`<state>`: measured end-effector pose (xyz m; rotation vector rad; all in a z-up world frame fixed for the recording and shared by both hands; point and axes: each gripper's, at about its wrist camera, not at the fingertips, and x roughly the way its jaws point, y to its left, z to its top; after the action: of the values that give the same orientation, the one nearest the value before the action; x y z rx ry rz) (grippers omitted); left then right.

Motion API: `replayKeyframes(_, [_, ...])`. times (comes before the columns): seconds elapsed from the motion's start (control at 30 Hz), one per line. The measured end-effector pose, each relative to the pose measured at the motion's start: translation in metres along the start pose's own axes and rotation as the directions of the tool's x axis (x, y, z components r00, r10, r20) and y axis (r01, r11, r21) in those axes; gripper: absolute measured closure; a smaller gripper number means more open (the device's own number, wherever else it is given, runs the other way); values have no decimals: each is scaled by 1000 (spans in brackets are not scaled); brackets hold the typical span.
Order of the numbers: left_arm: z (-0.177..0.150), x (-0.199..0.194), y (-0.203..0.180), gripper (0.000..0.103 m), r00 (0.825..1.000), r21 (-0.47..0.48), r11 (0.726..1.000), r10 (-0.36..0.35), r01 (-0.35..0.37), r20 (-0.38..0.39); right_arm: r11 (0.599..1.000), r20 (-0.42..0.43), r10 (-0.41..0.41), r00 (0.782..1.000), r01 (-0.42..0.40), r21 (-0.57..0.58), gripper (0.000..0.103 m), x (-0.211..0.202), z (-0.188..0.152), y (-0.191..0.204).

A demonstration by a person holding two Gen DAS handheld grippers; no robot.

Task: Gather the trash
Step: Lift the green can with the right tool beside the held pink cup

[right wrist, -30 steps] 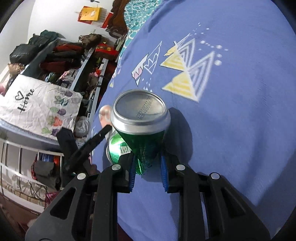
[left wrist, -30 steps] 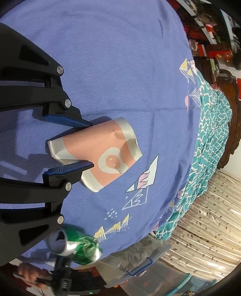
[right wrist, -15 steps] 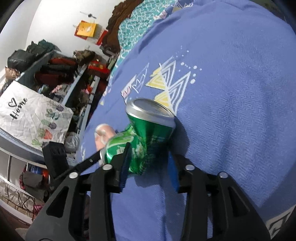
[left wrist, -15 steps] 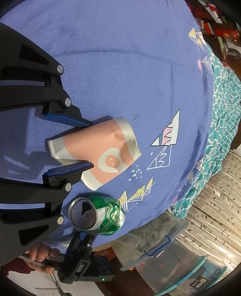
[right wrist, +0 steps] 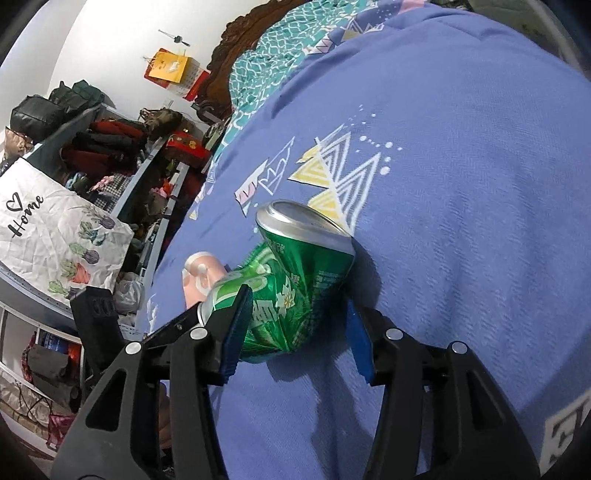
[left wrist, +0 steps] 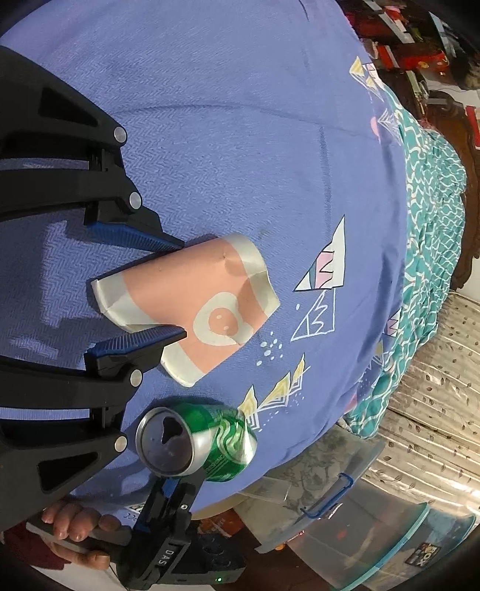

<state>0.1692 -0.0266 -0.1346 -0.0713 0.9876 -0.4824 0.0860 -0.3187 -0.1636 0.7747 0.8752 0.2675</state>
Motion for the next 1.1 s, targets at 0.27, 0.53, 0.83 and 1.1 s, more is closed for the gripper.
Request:
replayKeyframes(0.27, [0,0,1,61,1000,8,1000,-7,7,8,1000,14,-15,1000,14,12,47,-6,-12,5])
replayKeyframes(0.53, [-2,-1,3,62,1000,8,1000,-14,14,11,1000,27,-22,999,22,2,43,7,-4,15])
replayKeyframes(0.83, [-1,-2,5,61,999,0,1000,-31,31,12,999,38,-28,999,27,22,39,-1,-5,10])
replayKeyframes(1.1, [0,-2,6,60,999,-9,999,-42,42,11,995,46,-33,998,29,94,38,-36,-31,-8])
